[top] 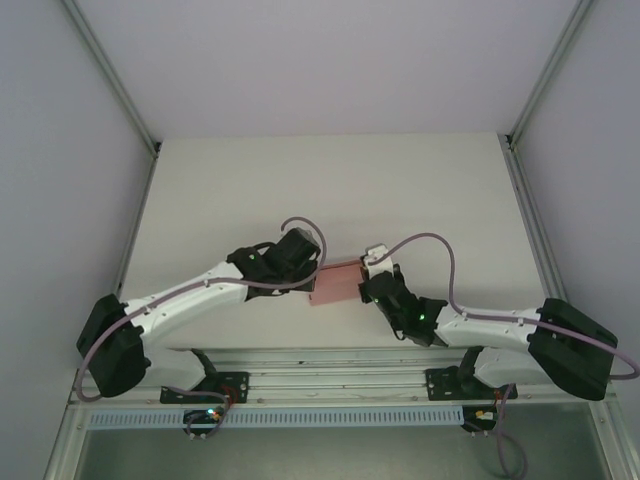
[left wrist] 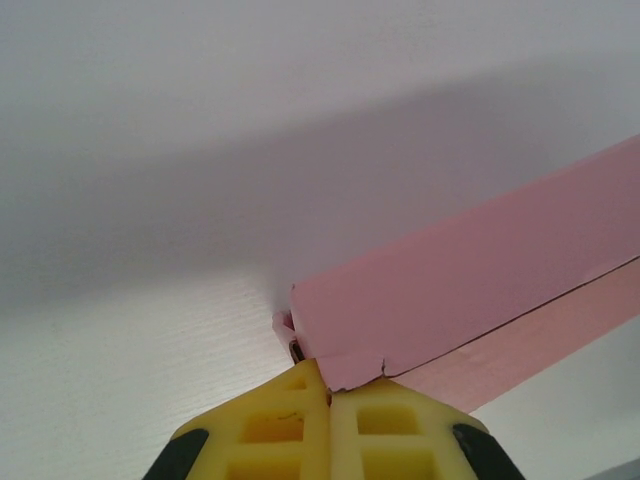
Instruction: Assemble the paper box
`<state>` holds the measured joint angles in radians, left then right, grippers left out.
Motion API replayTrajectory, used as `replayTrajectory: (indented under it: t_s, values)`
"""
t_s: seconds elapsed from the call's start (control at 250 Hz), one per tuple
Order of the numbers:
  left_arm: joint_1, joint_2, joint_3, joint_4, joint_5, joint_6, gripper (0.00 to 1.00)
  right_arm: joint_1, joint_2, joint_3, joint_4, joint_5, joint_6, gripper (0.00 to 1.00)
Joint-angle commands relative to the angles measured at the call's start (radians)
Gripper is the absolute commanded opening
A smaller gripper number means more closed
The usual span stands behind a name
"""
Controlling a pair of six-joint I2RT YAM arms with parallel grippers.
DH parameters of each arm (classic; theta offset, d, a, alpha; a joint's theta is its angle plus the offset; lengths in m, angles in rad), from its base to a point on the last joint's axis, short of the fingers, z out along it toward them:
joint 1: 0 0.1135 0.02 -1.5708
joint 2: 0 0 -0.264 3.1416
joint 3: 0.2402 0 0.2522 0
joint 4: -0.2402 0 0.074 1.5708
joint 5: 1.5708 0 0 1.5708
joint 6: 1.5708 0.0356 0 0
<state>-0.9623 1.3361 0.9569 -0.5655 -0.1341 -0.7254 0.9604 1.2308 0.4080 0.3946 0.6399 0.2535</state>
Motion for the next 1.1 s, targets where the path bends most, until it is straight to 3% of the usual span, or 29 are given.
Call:
replayTrajectory:
  t_s: [0.0,0.1,0.3,0.455,0.515,0.651,0.791,0.927,1.094]
  values:
    - [-0.051,0.032,-0.070,-0.027,0.096,-0.008,0.01,0.014,-0.002,-0.054,-0.042,-0.099,-0.027,0.00]
    - [-0.078,0.041,-0.066,-0.026,0.047,-0.003,0.00,0.014,-0.063,-0.060,-0.100,-0.122,0.003,0.03]
    - [-0.164,0.107,-0.013,-0.120,-0.154,-0.040,0.00,0.010,-0.234,-0.080,-0.226,-0.177,0.083,0.24]
    - [-0.186,0.121,-0.021,-0.111,-0.223,-0.075,0.00,0.006,-0.327,-0.074,-0.332,-0.235,0.119,0.49]
    - [-0.196,0.116,-0.022,-0.109,-0.246,-0.077,0.00,0.002,-0.355,-0.062,-0.384,-0.248,0.147,0.64]
    - [-0.221,0.092,-0.029,-0.098,-0.288,-0.068,0.00,-0.010,-0.435,-0.028,-0.496,-0.250,0.215,0.80]
    - [-0.240,0.083,-0.031,-0.062,-0.300,-0.040,0.00,-0.044,-0.497,0.031,-0.551,-0.304,0.255,0.90]
    - [-0.250,0.098,-0.017,-0.082,-0.318,-0.045,0.00,-0.103,-0.489,0.103,-0.597,-0.345,0.306,0.91]
    - [-0.256,0.110,-0.009,-0.085,-0.327,-0.041,0.00,-0.247,-0.470,0.125,-0.610,-0.426,0.374,0.90]
